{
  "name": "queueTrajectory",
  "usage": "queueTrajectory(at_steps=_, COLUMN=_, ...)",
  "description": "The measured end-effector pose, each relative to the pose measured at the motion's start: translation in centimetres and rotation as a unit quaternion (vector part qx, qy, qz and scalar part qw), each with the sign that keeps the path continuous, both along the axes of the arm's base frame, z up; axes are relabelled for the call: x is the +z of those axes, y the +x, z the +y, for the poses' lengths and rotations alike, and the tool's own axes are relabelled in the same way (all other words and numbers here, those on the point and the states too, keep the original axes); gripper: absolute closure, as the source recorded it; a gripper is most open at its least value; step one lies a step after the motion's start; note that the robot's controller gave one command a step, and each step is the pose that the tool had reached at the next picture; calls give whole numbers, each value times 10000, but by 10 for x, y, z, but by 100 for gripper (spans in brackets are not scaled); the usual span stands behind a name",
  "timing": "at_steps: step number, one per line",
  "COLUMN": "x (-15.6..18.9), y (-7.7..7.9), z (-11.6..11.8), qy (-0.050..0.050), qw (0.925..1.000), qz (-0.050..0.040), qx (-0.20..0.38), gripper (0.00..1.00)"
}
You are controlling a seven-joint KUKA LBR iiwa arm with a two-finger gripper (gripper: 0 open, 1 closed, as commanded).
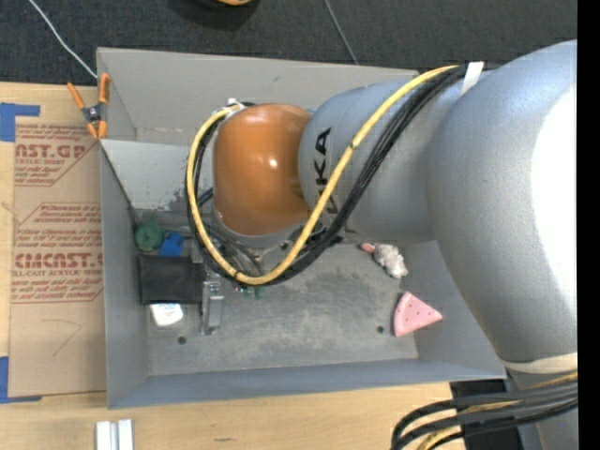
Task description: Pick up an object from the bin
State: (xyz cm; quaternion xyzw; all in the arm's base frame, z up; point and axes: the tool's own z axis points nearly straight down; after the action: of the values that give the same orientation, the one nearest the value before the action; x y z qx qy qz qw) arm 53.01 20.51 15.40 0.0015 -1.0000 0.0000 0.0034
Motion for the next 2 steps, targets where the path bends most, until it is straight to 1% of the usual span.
queueTrajectory(at_steps=1, x=4, y=2, z=-1, qy=7, qw=10000, qz=-37, qx=-12, gripper=0)
queueTrajectory(at_steps=2, x=-83, y=24, z=43, qy=23, qw=9913, qz=-26, qx=1315, gripper=0)
